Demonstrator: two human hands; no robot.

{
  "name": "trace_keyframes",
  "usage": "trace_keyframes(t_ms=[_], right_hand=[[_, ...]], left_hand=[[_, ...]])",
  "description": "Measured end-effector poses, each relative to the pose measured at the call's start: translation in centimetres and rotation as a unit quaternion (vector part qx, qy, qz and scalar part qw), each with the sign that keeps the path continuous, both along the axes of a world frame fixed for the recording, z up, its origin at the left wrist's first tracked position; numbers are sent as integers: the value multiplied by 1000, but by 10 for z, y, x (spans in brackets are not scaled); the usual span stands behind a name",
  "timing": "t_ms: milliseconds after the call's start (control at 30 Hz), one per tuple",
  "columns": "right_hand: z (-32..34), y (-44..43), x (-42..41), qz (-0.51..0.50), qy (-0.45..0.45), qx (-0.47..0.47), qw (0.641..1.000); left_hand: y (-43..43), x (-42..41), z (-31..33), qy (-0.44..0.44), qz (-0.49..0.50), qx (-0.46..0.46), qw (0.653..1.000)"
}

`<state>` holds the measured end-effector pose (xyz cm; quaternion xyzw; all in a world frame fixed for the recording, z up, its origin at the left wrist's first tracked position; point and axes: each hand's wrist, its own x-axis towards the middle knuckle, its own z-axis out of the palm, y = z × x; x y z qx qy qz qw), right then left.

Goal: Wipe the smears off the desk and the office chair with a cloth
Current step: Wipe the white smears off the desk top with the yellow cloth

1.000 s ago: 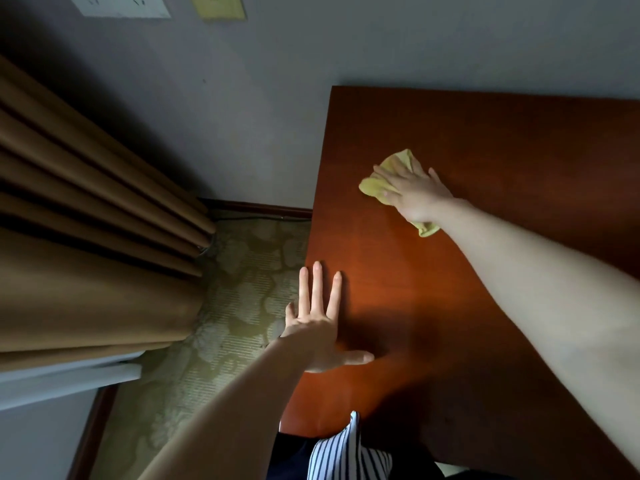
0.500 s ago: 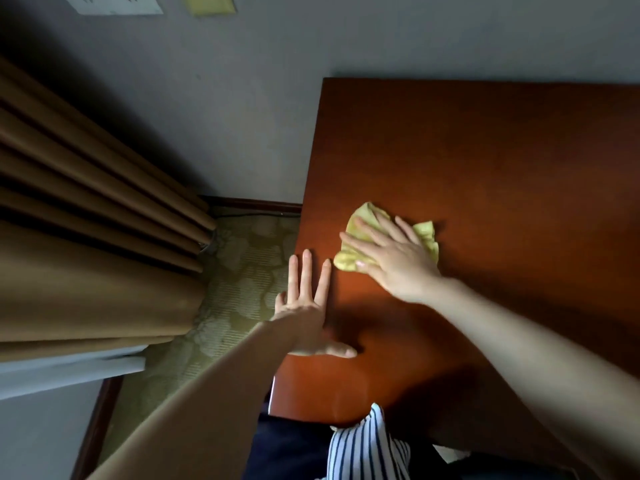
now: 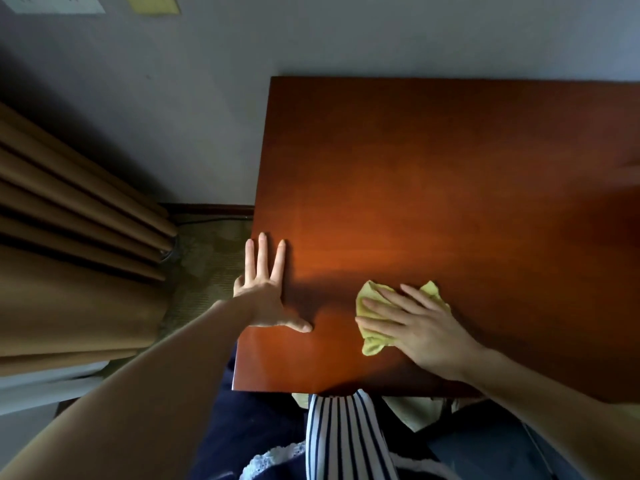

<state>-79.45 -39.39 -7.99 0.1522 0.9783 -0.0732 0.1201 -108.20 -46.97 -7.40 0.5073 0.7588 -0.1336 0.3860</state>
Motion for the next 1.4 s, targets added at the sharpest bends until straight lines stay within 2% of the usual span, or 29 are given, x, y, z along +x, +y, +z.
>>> trace_keyframes(t_ms=[267, 533, 633, 733, 800, 933, 1033, 1400], right_hand=[[6, 82, -16, -198, -34, 28, 979], [6, 182, -100, -300, -54, -9, 952], [11, 206, -137, -346, -86, -38, 934], [10, 206, -167, -403, -66, -80, 909], [6, 191, -176, -393, -57, -77, 915], [-5, 147, -166, -280, -26, -40, 959], [-9, 108, -149, -210, -14, -28, 977], [-7, -44, -60, -192, 32, -19, 981]], left_hand=[[3, -2, -2, -2, -1, 1, 1000], [2, -1, -3, -7, 1, -4, 1000], [2, -1, -3, -9, 3, -10, 1000], [3, -2, -3, -10, 3, -11, 1000], [4, -3, -3, -17, 6, -10, 1000], [5, -3, -2, -17, 9, -6, 1000], [5, -2, 0, -11, 14, -5, 1000], [2, 2, 2, 17, 11, 4, 1000]])
